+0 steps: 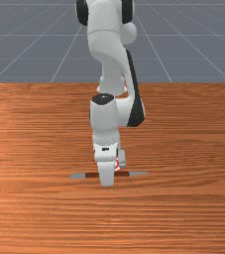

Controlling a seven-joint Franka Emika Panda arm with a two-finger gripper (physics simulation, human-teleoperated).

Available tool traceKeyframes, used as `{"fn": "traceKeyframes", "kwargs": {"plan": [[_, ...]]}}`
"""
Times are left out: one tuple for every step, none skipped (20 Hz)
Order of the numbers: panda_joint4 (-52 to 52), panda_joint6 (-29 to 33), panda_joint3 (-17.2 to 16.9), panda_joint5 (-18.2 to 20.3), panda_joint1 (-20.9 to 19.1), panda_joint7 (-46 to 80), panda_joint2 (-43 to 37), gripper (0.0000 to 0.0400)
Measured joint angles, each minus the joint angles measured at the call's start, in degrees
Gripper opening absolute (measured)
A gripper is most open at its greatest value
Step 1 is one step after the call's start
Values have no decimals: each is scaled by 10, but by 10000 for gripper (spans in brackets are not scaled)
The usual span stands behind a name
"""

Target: Pick up the pen and put it to the marker

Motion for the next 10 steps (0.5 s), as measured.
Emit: {"fn": "traceKeyframes", "kwargs": {"plan": [[-25,14,-7,-3,5,5,-13,0],[-48,27,-32,-7,26,31,-25,0],[-71,40,-35,-5,29,37,-36,0],[-95,52,-36,-4,29,39,-47,0],[-120,66,-33,-5,25,33,-59,0],[-146,80,-35,-3,27,38,-71,0],[-170,93,-34,-3,26,36,-81,0],[-186,99,6,0,-13,5,-86,0],[-197,105,4,-1,-13,6,-91,0],[-196,86,-21,-6,11,20,-96,0]]}}
